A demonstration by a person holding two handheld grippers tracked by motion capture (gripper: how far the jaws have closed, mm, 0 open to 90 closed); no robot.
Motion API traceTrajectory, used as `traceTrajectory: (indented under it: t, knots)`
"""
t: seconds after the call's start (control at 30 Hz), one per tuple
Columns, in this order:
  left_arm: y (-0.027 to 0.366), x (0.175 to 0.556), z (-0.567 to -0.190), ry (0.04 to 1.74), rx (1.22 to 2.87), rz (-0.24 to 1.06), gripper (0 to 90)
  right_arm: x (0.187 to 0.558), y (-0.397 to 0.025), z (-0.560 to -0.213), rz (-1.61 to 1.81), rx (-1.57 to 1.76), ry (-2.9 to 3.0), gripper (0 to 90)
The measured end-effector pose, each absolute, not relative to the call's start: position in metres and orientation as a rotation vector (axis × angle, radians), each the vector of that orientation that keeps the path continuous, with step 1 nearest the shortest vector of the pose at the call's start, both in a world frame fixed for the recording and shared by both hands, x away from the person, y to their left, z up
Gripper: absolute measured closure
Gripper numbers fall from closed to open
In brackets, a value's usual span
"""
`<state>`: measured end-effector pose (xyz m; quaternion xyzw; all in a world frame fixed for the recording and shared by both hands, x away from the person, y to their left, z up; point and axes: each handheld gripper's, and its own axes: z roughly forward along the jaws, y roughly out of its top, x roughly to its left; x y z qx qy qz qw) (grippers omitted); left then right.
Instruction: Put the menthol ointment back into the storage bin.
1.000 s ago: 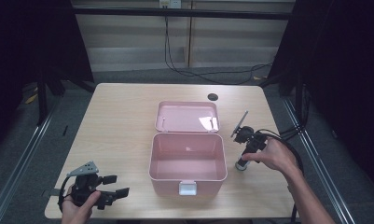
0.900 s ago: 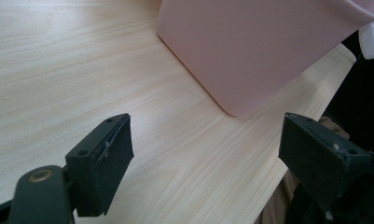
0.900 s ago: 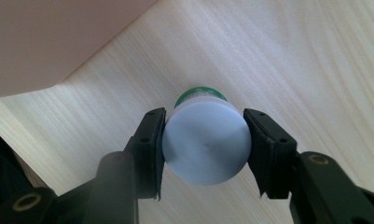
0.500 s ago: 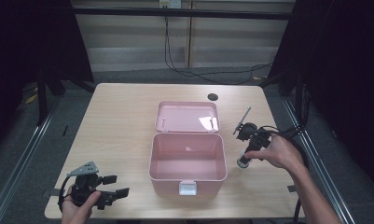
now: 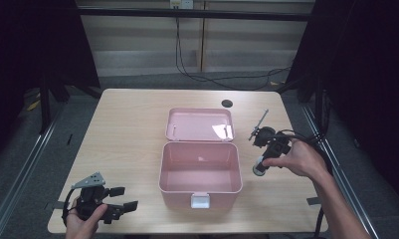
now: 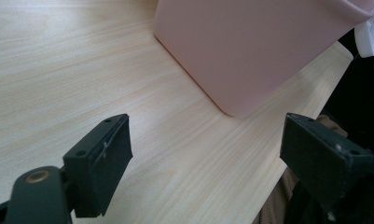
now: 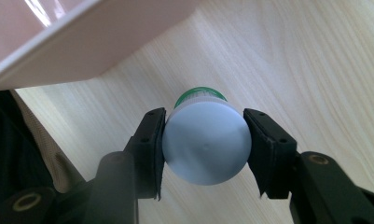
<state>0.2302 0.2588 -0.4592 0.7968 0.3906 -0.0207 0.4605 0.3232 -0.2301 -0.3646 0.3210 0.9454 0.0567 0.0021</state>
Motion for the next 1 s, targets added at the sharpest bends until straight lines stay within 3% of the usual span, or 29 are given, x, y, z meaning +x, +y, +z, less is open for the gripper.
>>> traceTrajectory:
  t: [1.0]
  knots:
    - [0.258, 0.231, -0.461, 0.979, 1.968, -0.053, 16.5, 0.324, -0.218, -0.315, 0.269, 0.907, 2.955, 51.4]
